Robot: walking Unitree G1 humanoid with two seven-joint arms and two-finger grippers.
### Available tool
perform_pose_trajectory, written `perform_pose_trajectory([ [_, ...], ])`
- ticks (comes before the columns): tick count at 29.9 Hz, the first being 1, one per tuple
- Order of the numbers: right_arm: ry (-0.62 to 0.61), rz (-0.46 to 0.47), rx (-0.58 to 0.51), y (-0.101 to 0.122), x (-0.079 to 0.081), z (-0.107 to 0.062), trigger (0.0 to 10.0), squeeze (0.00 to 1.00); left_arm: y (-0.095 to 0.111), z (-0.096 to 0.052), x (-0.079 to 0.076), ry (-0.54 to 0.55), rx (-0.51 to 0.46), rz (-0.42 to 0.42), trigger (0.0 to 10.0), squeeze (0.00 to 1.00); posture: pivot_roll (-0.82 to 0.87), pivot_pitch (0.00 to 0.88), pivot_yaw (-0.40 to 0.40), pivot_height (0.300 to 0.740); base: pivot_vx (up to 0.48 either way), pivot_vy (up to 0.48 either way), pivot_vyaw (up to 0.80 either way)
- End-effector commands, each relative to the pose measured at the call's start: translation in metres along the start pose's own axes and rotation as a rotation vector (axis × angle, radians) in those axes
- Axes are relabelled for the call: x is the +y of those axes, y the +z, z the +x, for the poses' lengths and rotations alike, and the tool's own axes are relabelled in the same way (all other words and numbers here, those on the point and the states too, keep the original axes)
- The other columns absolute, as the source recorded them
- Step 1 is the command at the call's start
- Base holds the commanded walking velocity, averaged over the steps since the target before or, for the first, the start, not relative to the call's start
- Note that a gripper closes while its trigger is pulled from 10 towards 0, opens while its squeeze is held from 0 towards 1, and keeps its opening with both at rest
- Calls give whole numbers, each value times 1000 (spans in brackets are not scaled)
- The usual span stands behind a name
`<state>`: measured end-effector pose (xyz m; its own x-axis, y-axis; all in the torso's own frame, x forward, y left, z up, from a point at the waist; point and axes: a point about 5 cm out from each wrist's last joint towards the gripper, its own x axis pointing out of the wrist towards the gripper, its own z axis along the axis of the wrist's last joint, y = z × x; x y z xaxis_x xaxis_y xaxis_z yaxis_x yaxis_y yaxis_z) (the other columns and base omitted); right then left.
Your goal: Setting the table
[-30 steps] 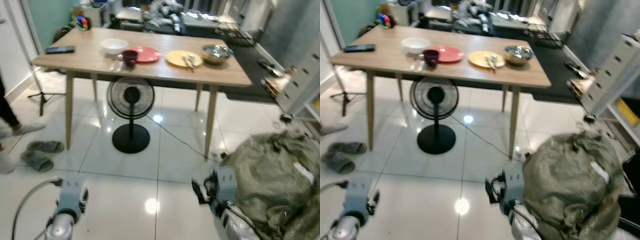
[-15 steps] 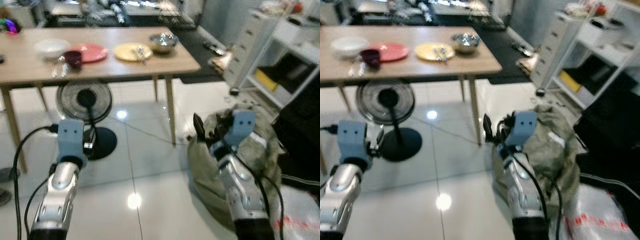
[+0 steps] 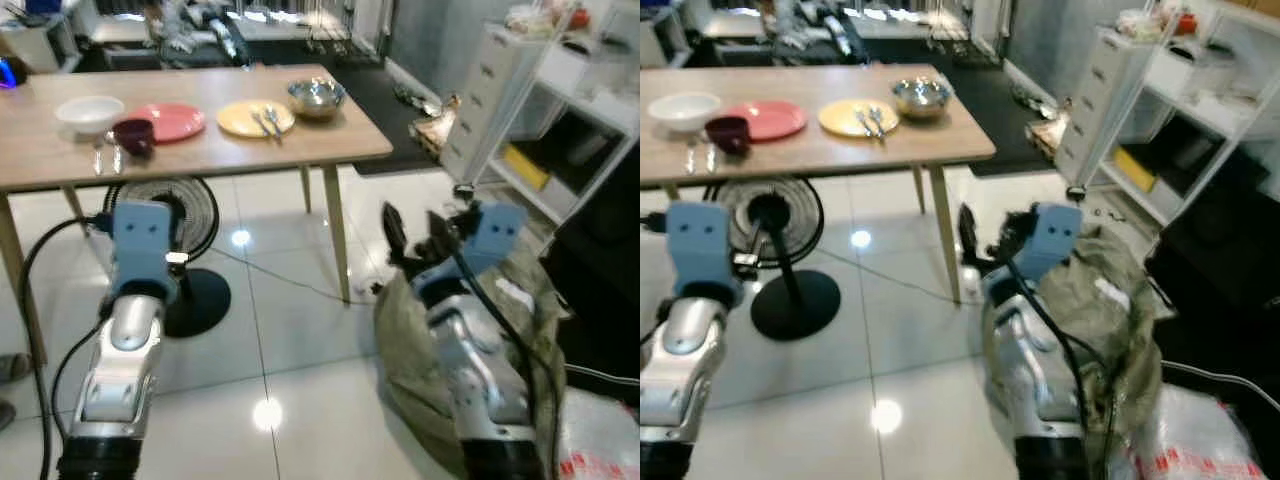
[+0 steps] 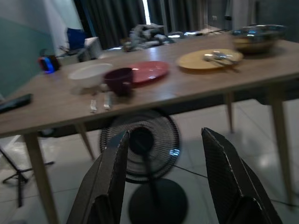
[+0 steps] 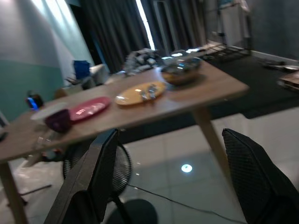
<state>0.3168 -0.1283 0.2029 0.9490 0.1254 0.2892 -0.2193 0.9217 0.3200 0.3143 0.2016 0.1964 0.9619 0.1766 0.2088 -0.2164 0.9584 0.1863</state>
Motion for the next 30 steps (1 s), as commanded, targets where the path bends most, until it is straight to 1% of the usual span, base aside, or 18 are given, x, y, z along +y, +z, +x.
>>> perform_pose_trajectory([
  [1,14,8,24,-3,6,-1,10000,0,-2,-1,3,17,18,13,10000,0,-1,0,28,740,480,0,0],
  [10,19,6,43,-3,8,-3,10000,0,0,-3,0,15,28,14,10000,0,3,0,27,740,480,0,0],
  [17,28,-20,49,-2,9,-3,10000,0,1,-3,1,16,32,15,10000,0,5,0,28,740,480,0,0],
  [19,47,-60,43,0,12,-3,10000,0,3,-4,1,14,30,17,10000,0,4,0,29,740,480,0,0],
  [20,47,-60,43,0,12,-3,10000,0,3,-4,1,14,30,17,10000,0,4,0,29,740,480,0,0],
  [22,76,-111,32,3,17,-2,10000,0,5,-3,1,12,25,19,10000,0,4,0,29,740,480,0,0],
  [23,76,-111,32,3,17,-2,10000,0,5,-3,1,12,25,19,10000,0,4,0,29,740,480,0,0],
  [24,97,-137,21,6,21,0,10000,0,6,-3,1,11,22,20,10000,0,5,0,28,740,480,0,0],
  [30,111,-158,9,9,24,1,10000,0,8,-3,0,9,20,18,10000,0,6,0,27,740,480,0,0],
])
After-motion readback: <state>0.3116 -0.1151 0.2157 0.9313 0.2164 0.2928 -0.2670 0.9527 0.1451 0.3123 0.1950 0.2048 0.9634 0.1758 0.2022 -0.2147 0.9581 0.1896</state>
